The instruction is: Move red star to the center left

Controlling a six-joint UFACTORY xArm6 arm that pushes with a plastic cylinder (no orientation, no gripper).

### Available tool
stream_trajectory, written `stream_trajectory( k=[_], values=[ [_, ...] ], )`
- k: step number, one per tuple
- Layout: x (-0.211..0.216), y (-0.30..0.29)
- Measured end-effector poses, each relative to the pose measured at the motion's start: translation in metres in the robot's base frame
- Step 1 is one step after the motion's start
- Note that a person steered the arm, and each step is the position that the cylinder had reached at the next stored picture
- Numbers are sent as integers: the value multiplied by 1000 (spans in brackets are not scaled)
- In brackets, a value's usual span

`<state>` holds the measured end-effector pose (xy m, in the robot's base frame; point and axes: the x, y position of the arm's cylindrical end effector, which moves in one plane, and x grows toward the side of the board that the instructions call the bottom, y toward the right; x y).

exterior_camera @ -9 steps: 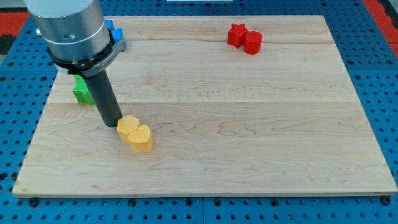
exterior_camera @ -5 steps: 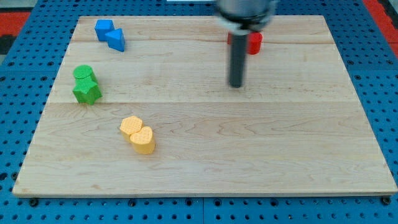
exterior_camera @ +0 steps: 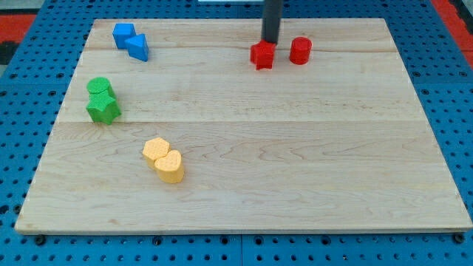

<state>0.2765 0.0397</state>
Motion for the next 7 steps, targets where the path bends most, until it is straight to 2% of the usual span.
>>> stream_trajectory(
  k=[2,3,5,6,7],
  values=[
    [47,26],
    [52,-33],
    [31,-72],
    [32,-134],
    [40,-156]
  ],
)
